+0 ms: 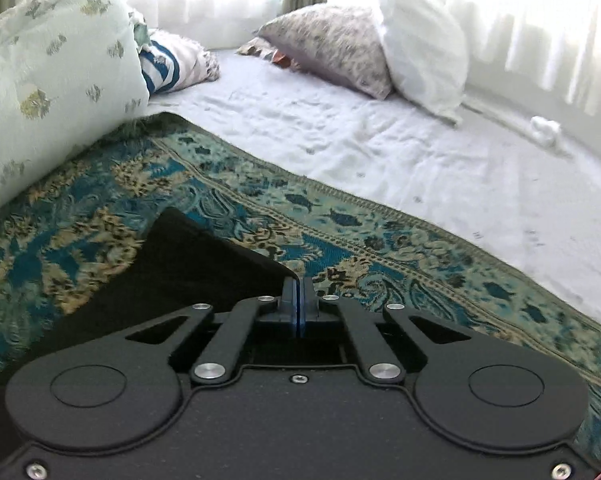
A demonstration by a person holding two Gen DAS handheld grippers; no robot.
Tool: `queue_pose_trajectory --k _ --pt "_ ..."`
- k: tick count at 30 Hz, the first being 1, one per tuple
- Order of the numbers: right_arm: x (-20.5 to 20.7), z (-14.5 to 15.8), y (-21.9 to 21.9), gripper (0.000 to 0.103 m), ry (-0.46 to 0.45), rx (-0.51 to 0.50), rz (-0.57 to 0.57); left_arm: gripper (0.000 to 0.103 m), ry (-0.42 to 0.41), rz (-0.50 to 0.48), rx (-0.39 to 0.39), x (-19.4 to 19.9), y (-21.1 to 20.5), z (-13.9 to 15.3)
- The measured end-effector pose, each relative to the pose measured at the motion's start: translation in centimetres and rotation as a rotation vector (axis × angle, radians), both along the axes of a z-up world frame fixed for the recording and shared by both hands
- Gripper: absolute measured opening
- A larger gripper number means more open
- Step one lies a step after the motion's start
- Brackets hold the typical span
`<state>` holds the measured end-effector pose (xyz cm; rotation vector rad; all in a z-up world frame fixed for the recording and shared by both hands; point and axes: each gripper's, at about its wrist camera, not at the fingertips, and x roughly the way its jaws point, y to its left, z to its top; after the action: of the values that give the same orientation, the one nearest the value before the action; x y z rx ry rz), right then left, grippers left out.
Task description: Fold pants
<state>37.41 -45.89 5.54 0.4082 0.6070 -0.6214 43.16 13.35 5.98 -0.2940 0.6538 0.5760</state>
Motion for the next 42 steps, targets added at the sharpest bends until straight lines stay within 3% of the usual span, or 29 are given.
queue_pose_trajectory --k 5,9,13,19,24,30,42 --pt "-7.4 2.2 -0.7 0.004 -0.085 0.023 0.034 0.002 -0.042 -0.08 -0.011 -6.0 0.7 2.8" --pt "-14.7 2.2 -0.8 0.004 -0.12 0.037 0.033 0.002 -0.077 -0.132 0.0 -13.2 1.7 4.0" --pt "-23.6 0.7 -0.2 0.004 -0.136 0.044 -0.016 0.002 -0.122 -0.163 -0.007 -20.9 3.1 4.2" --pt "-32.3 -2.5 1.1 0.005 -0.097 0.061 -0.049 0.002 -0.096 -0.154 0.015 -29.6 4.5 2.1" --pt "-34.7 -3.5 1.8 0.005 -0.076 0.041 -0.058 0.002 -0.061 -0.154 0.053 -33.3 4.6 -0.7" --pt "-35.8 -3.7 2.8 0.005 -0.063 -0.014 -0.057 0.002 -0.03 -0.153 0.107 -34.4 4.5 -2.7" --pt "-37.5 -3.7 2.3 0.006 -0.003 -0.057 -0.073 0.002 -0.005 -0.213 0.068 -35.8 4.6 -3.4"
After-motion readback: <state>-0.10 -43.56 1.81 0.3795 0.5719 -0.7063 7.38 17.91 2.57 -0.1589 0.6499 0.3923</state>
